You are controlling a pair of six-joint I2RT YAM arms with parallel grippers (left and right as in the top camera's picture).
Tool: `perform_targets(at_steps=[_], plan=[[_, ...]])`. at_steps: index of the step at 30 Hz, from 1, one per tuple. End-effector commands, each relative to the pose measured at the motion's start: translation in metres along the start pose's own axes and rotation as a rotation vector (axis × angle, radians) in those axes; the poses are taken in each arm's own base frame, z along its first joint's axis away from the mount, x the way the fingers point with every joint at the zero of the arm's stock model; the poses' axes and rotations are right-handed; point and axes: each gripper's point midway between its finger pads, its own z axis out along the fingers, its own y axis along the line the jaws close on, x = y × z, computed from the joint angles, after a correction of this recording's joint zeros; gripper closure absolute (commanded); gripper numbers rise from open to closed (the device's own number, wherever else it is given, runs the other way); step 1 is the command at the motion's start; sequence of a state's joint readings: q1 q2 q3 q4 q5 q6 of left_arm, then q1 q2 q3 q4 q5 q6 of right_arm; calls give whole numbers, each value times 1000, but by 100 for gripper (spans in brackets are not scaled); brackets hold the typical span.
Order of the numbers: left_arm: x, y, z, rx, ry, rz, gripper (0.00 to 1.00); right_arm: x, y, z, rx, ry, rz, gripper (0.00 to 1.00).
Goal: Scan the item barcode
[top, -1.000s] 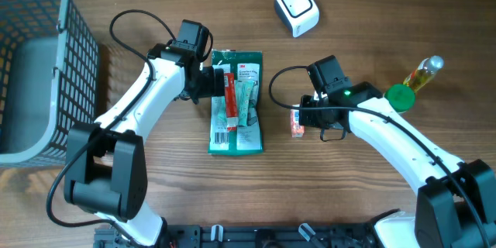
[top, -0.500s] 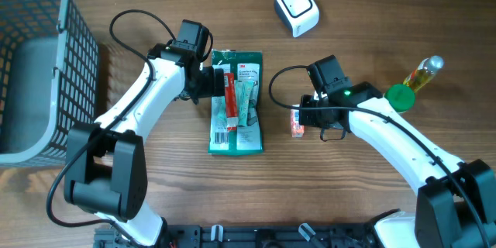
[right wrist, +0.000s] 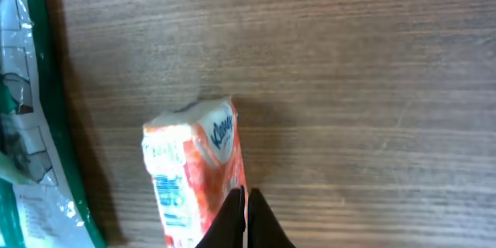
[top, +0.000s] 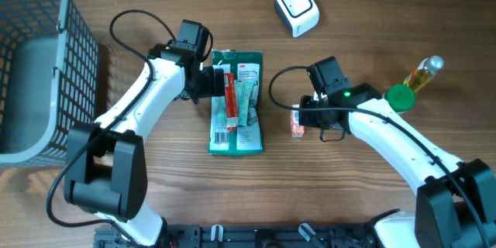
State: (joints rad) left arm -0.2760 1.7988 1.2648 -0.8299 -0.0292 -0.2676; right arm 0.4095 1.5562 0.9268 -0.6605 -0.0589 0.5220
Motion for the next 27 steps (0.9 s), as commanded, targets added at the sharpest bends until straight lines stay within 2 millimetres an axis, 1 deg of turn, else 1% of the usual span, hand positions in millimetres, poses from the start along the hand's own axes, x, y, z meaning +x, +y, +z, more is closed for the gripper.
perform_targets(at_steps=[1,5,27], plan=[[0,0,-4,-1,-13,0,0,6,-8,7,21,1,33,96],[0,0,-4,-1,-13,0,0,5,-5,7,6,-1,32,96],[0,0,-4,-1,-13,1,0,4,-5,7,5,-4,32,96]])
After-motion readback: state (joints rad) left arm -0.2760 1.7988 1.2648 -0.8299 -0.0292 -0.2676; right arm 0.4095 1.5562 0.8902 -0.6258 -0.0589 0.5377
